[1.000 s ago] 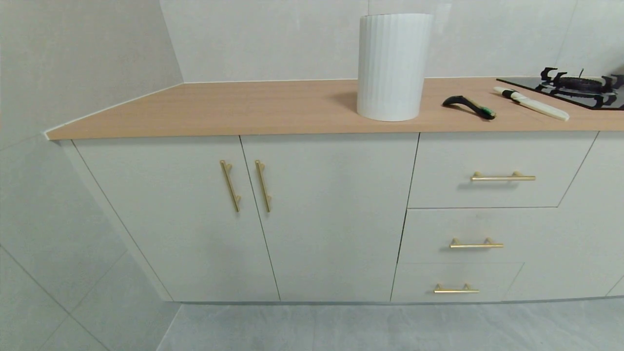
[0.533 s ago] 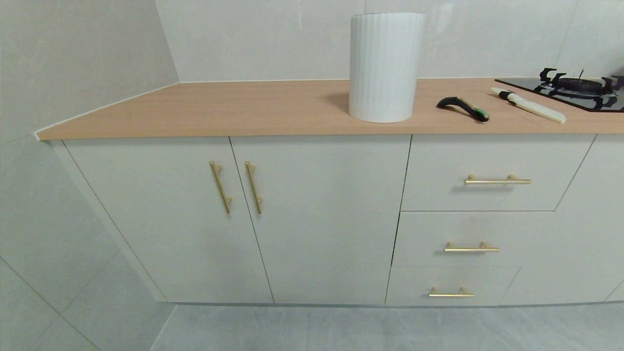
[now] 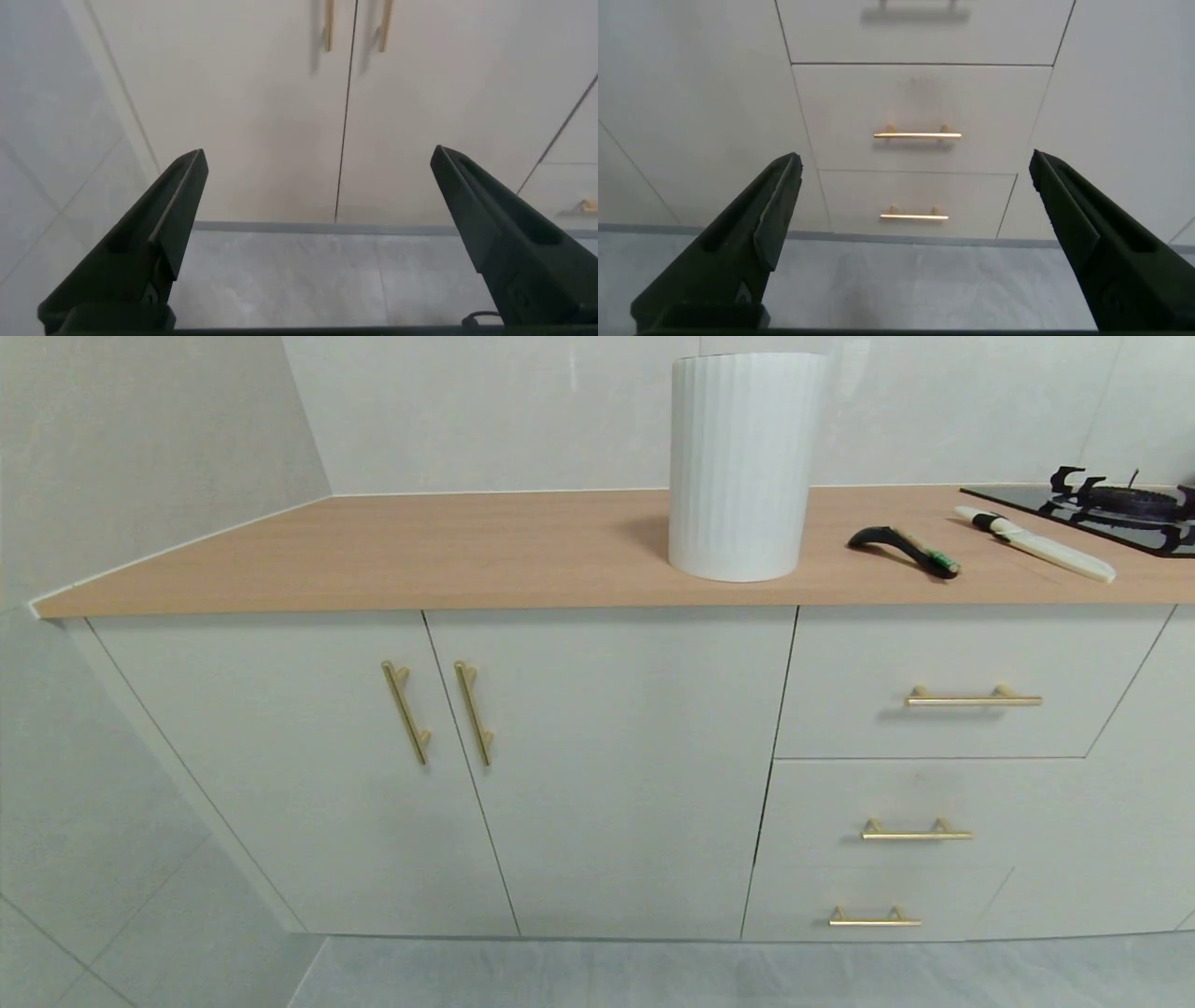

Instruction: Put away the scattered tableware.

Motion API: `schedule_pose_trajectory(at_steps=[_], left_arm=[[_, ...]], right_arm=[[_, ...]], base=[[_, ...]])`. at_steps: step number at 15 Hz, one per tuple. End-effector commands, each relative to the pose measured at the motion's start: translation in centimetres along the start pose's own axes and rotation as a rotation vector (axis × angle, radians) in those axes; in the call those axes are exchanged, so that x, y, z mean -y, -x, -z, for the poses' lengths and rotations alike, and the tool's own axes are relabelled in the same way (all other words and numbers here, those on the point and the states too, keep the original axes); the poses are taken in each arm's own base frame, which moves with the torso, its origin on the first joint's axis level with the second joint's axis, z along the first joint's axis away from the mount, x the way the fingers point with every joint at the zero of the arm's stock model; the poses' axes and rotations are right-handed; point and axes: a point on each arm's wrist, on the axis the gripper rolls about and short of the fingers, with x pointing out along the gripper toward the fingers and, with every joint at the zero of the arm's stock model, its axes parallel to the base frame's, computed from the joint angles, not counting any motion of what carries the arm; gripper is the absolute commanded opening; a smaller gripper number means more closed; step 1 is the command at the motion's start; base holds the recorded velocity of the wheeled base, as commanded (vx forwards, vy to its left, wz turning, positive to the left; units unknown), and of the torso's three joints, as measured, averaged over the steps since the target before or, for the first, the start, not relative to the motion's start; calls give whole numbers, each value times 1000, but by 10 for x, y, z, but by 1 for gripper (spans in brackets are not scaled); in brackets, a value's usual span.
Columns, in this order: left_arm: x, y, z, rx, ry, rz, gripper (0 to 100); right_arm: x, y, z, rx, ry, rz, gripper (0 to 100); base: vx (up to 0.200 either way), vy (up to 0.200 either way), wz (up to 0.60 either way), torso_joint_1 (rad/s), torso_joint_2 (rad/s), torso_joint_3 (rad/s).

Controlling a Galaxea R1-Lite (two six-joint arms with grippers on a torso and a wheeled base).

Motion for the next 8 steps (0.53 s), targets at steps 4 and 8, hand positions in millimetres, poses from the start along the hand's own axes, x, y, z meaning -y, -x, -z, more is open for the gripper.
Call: schedule_pose_trajectory(at_steps=[4, 8], left_arm=[[0, 0, 0, -1, 0, 0, 100], [0, 0, 0, -1, 3, 0, 100]], right_arm=[[0, 0, 0, -1, 0, -1, 100], [0, 0, 0, -1, 1, -1, 100]], base=[[0, -200, 0, -1, 4, 1], [0, 0, 0, 0, 0, 0]])
